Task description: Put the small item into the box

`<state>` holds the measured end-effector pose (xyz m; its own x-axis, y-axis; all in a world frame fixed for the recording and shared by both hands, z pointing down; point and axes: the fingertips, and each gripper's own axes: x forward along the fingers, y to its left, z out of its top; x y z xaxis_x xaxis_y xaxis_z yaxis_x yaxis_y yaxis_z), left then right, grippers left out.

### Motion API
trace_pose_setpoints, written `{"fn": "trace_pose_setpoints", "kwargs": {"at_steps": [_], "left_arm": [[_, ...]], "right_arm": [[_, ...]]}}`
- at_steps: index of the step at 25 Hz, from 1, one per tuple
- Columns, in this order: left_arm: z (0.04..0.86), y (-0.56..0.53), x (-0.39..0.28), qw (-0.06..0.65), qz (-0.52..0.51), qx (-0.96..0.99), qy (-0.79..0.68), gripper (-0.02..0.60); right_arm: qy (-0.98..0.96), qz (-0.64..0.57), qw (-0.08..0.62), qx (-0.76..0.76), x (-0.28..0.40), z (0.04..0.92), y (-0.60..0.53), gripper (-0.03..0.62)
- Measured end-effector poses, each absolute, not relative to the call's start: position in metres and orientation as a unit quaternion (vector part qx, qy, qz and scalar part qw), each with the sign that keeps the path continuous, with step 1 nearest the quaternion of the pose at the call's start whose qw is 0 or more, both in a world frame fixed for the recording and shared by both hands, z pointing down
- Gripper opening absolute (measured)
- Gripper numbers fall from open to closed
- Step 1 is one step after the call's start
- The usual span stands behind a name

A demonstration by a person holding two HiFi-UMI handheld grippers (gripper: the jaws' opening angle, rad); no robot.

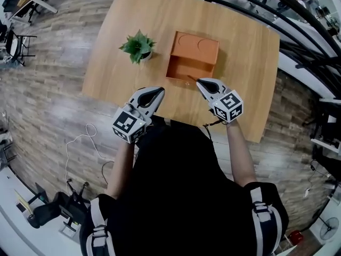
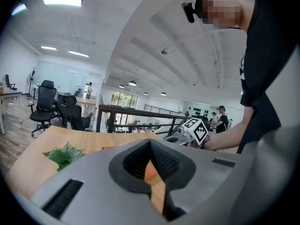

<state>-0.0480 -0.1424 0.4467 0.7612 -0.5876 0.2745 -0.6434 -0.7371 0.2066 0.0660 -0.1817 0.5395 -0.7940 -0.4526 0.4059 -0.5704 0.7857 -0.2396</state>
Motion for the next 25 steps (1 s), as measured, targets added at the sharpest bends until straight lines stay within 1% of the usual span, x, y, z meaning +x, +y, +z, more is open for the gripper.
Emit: {"fn": "trace_pose_setpoints", "kwargs": {"at_steps": [14,19,25], "left_arm": [[0.454,-0.181,-0.053,0.147,0.116,0.941,-0.283,0.023],[0.454,-0.194,-0.055,0.171,0.097,0.943,-0.269,0.023],[0.460,-0.207,-0.057,0.174,0.103,0.944,-0.260,0.023]], "right_arm": [[-0.908,0.193,0.247,0.278,0.047,0.611,-0.225,0.031],[-0.897,0.213,0.270,0.278,0.044,0.638,-0.237,0.031],[-0.886,0.238,0.291,0.272,0.038,0.670,-0.251,0.031]]}}
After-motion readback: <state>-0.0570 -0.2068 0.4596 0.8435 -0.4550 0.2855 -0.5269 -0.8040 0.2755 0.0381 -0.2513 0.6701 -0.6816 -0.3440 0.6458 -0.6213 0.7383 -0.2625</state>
